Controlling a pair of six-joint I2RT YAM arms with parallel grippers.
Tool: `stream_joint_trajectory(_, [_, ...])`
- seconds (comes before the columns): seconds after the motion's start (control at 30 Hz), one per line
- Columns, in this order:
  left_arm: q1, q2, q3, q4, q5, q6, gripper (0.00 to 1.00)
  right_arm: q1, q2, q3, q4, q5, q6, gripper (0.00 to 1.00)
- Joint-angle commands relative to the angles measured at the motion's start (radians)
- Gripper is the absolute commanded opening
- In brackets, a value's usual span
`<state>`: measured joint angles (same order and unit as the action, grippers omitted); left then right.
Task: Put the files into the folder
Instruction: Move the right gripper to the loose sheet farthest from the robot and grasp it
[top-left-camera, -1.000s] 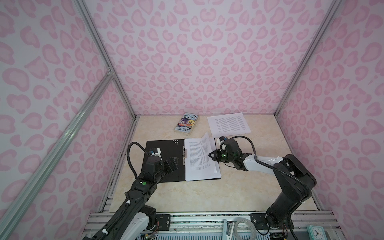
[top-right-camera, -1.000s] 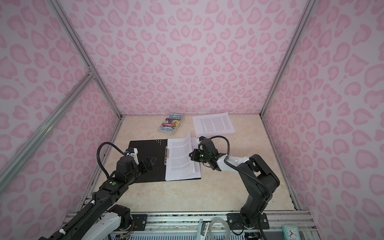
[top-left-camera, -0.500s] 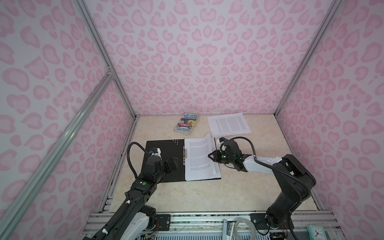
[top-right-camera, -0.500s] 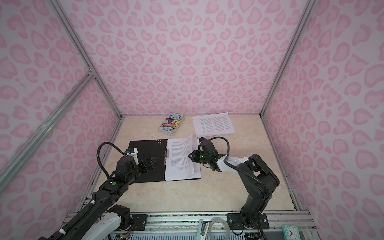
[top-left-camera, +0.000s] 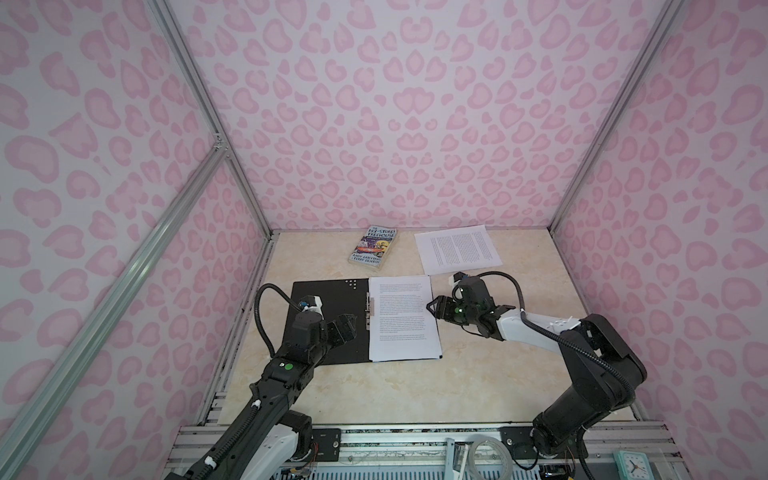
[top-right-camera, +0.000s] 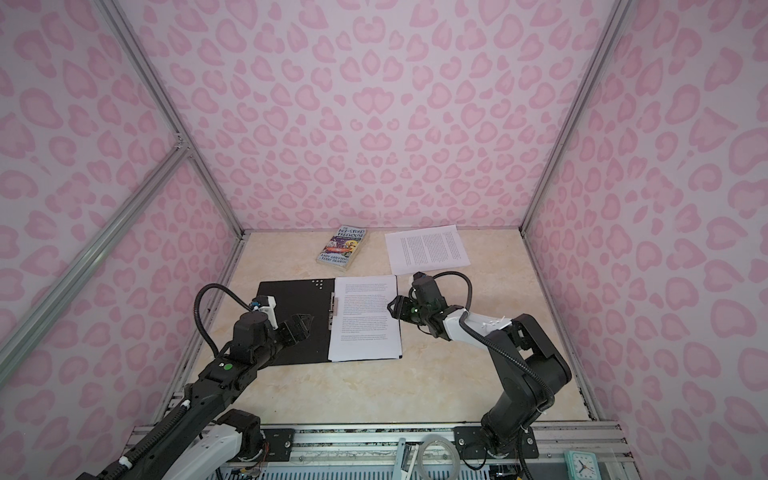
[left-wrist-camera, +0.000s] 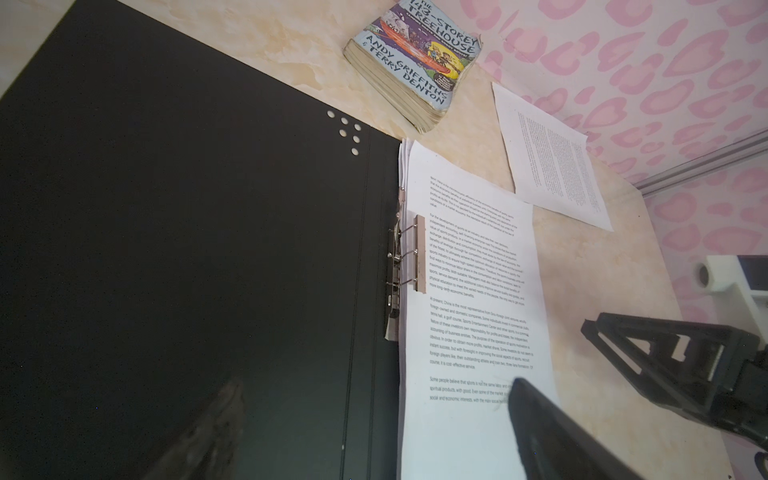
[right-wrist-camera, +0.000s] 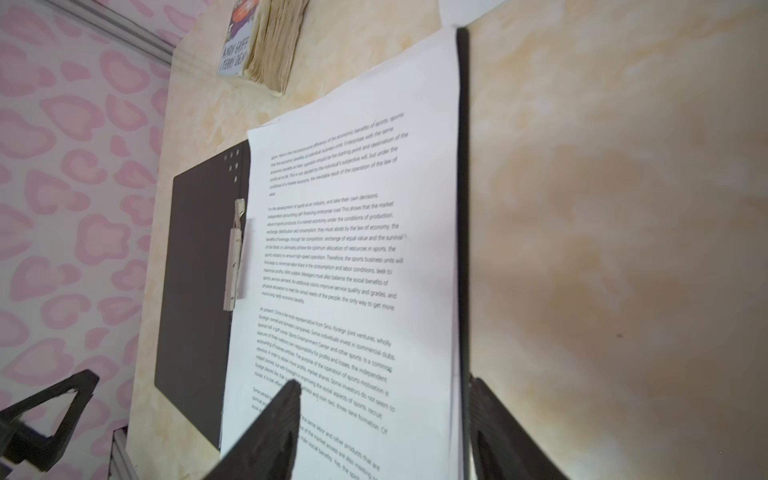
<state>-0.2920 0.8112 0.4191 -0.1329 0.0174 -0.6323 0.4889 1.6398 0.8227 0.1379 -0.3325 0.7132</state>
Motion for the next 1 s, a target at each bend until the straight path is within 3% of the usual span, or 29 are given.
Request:
stream_joint_trajectory(0.0, [0.000, -0.005, 0.010, 0.016, 0.005, 0.002, 1.00, -0.053, 0.020, 0.059, -0.086, 0.056, -0.070, 0.70])
stream_joint_trajectory(0.43, [0.000, -0.004, 0.006, 0.032, 0.022, 0.008, 1.00, -0.243, 0.443, 0.643, -0.284, 0.030, -0.209, 0.71])
stream_joint_trajectory(0.63, [0.000, 0.007, 0.007, 0.038, 0.032, 0.009, 1.00, -0.244, 0.629, 0.906, -0.385, -0.019, -0.220, 0.71])
stream_joint_trajectory(0.97, [0.001, 0.014, 0.008, 0.038, 0.034, 0.013, 1.00, -0.220, 0.785, 1.092, -0.464, -0.076, -0.202, 0.72])
